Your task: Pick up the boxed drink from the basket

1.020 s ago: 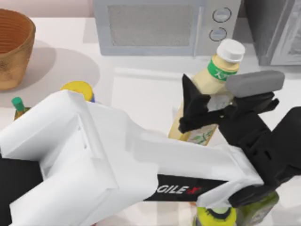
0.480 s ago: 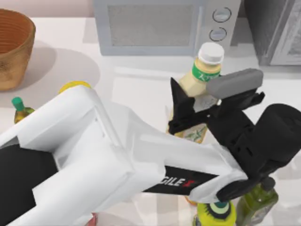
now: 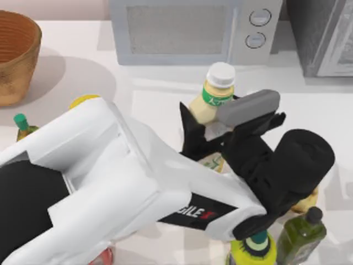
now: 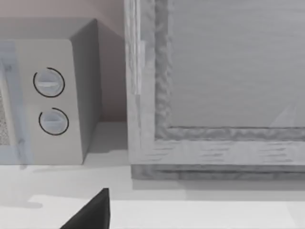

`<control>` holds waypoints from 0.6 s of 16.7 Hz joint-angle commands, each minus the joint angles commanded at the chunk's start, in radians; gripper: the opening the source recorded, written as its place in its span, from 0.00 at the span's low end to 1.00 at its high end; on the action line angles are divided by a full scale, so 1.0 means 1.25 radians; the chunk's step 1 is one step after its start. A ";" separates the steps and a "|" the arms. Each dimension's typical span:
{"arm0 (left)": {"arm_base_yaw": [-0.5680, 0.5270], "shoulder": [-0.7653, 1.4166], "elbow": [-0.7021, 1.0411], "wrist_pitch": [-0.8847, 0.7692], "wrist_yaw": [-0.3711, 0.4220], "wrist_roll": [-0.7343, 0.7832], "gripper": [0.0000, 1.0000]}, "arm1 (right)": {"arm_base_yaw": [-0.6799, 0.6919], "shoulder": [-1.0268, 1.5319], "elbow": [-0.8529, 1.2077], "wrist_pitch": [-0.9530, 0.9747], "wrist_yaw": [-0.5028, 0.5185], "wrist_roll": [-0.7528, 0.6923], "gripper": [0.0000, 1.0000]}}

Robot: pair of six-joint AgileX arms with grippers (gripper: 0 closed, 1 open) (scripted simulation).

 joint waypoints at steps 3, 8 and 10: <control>0.000 0.000 0.000 0.000 0.000 0.000 0.00 | 0.000 0.000 0.000 0.000 0.000 0.000 1.00; 0.000 0.000 0.000 0.000 0.000 0.000 0.38 | 0.000 0.000 0.000 0.000 0.000 0.000 1.00; 0.000 0.000 0.000 0.000 0.000 0.000 0.53 | 0.000 0.000 0.000 0.000 0.000 0.000 1.00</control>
